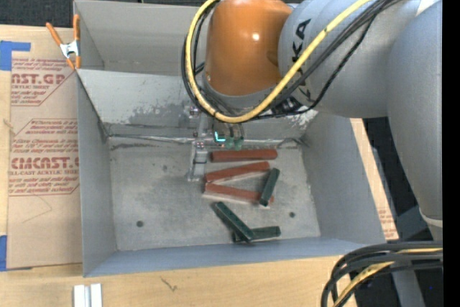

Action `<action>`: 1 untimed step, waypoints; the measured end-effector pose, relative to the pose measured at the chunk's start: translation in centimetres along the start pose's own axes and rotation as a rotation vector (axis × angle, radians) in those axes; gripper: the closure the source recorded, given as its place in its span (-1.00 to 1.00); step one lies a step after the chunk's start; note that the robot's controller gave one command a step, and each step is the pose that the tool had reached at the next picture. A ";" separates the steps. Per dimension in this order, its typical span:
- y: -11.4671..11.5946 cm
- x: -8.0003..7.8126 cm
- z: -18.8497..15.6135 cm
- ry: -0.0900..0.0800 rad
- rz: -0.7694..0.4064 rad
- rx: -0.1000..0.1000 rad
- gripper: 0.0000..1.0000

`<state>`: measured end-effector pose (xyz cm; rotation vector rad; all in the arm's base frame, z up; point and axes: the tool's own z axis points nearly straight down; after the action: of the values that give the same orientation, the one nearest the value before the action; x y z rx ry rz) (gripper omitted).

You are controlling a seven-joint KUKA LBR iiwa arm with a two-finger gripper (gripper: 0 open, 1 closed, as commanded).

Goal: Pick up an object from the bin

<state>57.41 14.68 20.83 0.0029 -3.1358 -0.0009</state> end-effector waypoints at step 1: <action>-0.1 -0.2 -0.5 -0.008 0.001 -0.001 -1.00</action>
Offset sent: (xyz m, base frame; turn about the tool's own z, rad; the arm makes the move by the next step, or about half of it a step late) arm -0.0243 -0.0747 -0.1383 -0.0978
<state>57.59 14.61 21.30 0.0011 -3.1437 -0.0024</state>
